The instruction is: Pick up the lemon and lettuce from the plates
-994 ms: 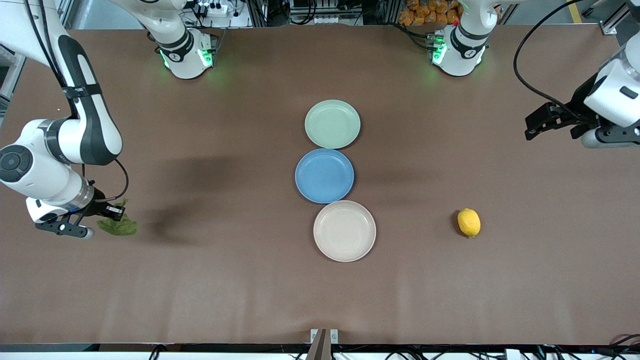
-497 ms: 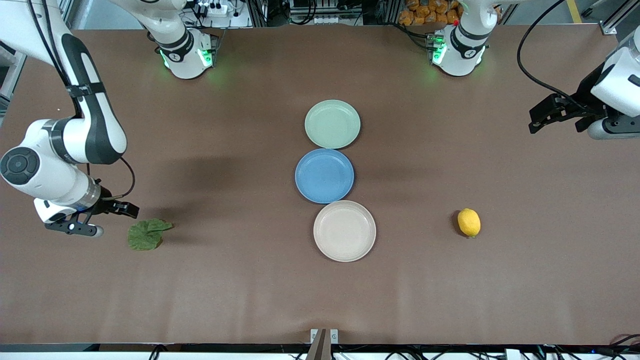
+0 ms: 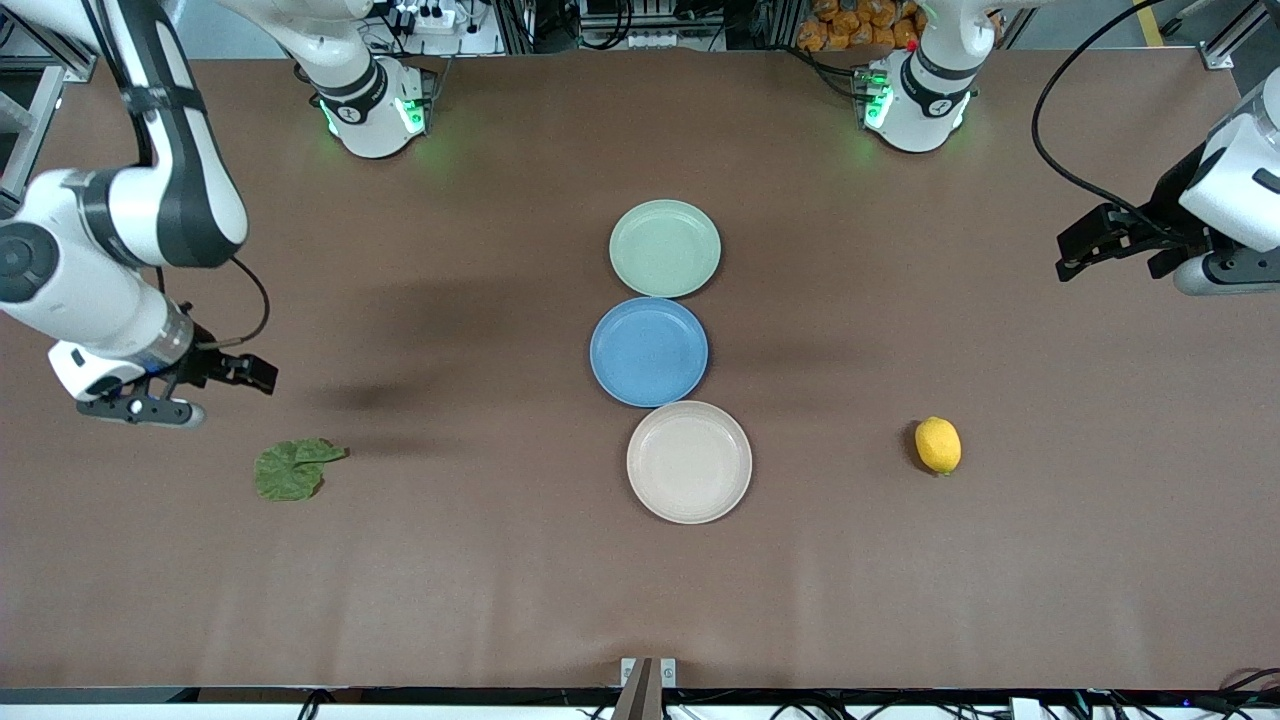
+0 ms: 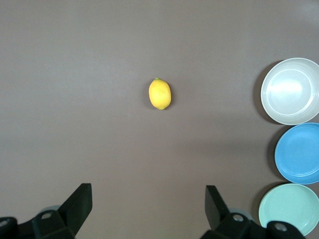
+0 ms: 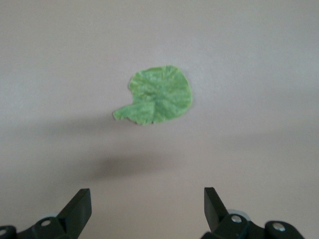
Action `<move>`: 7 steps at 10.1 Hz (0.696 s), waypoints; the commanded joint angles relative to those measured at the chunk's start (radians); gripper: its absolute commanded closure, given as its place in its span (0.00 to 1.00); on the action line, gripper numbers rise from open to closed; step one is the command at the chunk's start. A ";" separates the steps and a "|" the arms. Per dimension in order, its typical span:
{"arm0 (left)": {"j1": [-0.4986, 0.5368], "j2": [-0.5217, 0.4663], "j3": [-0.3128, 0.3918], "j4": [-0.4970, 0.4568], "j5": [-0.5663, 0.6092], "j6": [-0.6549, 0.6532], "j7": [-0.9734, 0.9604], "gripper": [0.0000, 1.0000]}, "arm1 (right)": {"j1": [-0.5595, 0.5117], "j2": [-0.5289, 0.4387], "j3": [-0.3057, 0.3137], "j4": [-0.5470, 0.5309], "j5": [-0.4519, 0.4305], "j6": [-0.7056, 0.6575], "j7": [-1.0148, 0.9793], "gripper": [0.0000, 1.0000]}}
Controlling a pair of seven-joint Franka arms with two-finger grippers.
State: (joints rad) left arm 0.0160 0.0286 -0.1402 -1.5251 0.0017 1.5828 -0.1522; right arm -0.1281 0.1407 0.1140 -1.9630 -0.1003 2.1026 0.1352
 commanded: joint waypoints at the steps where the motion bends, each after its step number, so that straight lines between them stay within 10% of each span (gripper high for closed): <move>1: 0.004 0.004 0.002 0.008 -0.006 0.006 0.025 0.00 | 0.089 -0.108 -0.086 -0.045 0.037 -0.070 -0.025 0.00; 7: 0.007 0.016 -0.004 0.014 -0.008 0.017 0.023 0.00 | 0.162 -0.145 -0.171 0.134 0.114 -0.151 -0.192 0.00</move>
State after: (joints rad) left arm 0.0183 0.0369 -0.1397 -1.5251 0.0017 1.5969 -0.1521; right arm 0.0269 0.0144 -0.0463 -1.8973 -0.0130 2.0196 -0.0269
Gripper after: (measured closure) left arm 0.000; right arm 0.000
